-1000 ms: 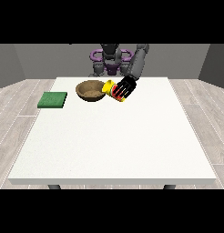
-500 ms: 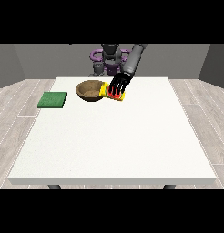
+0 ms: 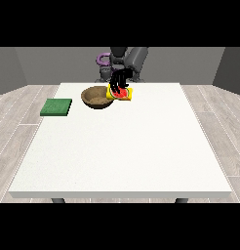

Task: Pick the cup and pour the ball into the bowl, then pick the bowl and place it on the pad

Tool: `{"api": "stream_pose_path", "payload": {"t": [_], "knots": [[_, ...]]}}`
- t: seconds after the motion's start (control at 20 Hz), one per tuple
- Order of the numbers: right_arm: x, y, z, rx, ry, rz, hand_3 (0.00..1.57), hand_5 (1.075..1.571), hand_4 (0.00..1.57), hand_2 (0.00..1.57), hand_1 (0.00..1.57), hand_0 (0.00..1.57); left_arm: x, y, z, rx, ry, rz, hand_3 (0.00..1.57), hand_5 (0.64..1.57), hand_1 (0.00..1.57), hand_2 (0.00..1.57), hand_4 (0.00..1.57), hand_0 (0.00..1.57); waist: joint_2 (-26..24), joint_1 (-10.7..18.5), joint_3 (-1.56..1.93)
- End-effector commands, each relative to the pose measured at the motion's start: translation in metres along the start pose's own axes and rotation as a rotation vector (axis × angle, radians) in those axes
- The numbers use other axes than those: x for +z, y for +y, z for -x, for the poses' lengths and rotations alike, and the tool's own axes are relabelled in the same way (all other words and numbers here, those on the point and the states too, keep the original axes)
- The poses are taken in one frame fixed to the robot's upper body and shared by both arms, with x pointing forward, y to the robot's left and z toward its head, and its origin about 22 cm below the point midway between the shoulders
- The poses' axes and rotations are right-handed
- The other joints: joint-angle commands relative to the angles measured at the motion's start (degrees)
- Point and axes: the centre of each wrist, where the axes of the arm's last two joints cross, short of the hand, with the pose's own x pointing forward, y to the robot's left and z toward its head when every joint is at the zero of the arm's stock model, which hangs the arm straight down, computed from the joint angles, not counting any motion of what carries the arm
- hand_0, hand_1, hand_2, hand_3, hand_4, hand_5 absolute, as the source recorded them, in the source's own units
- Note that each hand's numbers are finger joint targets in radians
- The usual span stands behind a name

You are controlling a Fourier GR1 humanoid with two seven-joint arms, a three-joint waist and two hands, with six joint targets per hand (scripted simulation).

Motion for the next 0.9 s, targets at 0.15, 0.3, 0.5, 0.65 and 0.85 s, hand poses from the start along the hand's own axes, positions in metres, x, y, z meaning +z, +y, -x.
{"api": "stream_pose_path", "payload": {"t": [0.15, 0.3, 0.5, 0.65, 0.85], "knots": [[0.0, -0.009, 0.027, 0.005, 0.032, 0.056, 0.0, 1.566, 0.38, 0.0, 0.0, 0.0, -0.022, 0.026, -0.049, -0.338, -0.19, -0.004, 1.57, 1.498, 1.5, 1.57, 1.06, 1.5, -1.76, 3.48, -0.1], [0.01, -0.021, 0.034, -0.02, 0.071, 0.021, 0.0, 1.566, 0.38, 0.0, 0.0, 0.0, -0.005, 0.015, -0.063, -0.35, -0.169, 0.065, 1.57, 1.516, 1.5, 1.57, 1.03, 1.5, -5.02, 0.21, -0.14], [-0.002, -0.022, 0.027, -0.027, 0.067, 0.055, 0.0, 1.565, 0.38, 0.0, 0.0, 0.0, 0.001, 0.021, -0.081, -0.331, -0.199, 0.023, 1.57, 1.506, 1.5, 1.57, 1.06, 1.5, -3.34, 3.4, -0.18], [0.011, -0.009, 0.037, -0.001, 0.094, 0.083, 0.0, 1.564, 0.36, 0.0, 0.0, 0.0, 0.0, 0.017, -0.055, 0.04, -0.026, 0.029, 1.57, 1.51, 1.42, 1.57, 0.94, 1.42, -4.93, 5.22, -0.33], [0.033, -0.021, 0.042, -0.004, 0.114, 0.068, 0.0, 1.566, 0.38, 0.0, 0.0, 0.0, -0.001, 0.014, 0.01, 0.252, 0.224, -0.039, 1.48, 1.548, 1.11, 1.47, 0.95, 1.11, -5.89, 4.75, -0.4]]}}
